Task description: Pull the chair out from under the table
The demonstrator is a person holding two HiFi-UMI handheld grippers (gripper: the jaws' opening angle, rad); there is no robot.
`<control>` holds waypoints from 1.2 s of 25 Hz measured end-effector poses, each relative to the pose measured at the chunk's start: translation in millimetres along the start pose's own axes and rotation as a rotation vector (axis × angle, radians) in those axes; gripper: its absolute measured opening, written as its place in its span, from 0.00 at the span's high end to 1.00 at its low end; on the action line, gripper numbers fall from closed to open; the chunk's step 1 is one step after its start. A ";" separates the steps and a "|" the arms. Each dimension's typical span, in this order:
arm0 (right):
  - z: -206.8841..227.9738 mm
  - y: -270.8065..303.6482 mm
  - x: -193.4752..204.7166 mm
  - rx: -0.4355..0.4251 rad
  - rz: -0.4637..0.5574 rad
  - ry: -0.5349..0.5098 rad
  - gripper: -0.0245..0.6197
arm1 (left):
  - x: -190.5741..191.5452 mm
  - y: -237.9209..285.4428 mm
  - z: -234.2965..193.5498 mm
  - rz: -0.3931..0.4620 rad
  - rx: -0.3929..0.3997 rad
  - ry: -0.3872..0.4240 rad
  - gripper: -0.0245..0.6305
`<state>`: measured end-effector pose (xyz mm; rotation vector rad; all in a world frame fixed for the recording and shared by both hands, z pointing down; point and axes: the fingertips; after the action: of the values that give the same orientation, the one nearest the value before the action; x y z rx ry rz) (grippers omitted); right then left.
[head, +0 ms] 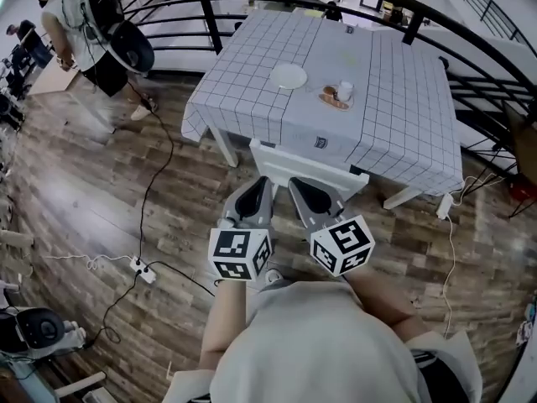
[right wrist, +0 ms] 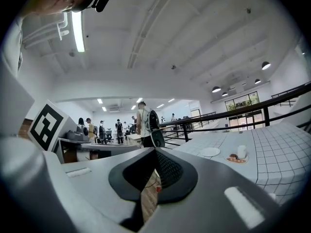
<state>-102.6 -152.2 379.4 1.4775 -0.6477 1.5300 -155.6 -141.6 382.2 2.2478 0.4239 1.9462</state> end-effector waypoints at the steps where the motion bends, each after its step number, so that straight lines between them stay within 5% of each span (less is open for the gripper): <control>1: 0.3 3.9 -0.9 0.014 0.003 0.001 0.96 | 0.4 2.8 -4.0 -0.004 0.013 0.003 0.95; 30: 61.4 50.0 -6.7 0.262 0.022 0.077 0.97 | -10.6 75.2 -34.7 -0.065 0.219 0.052 0.95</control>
<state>-115.3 -229.5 392.6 1.5988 -0.4318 1.7309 -181.9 -219.0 398.9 2.2797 0.7410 2.0167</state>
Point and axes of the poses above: the fingertips, and each gripper's own axes: y forward along the fingers, z to its right, x out of its underside, and after that the axes turned 6 degrees about -z, right-handed
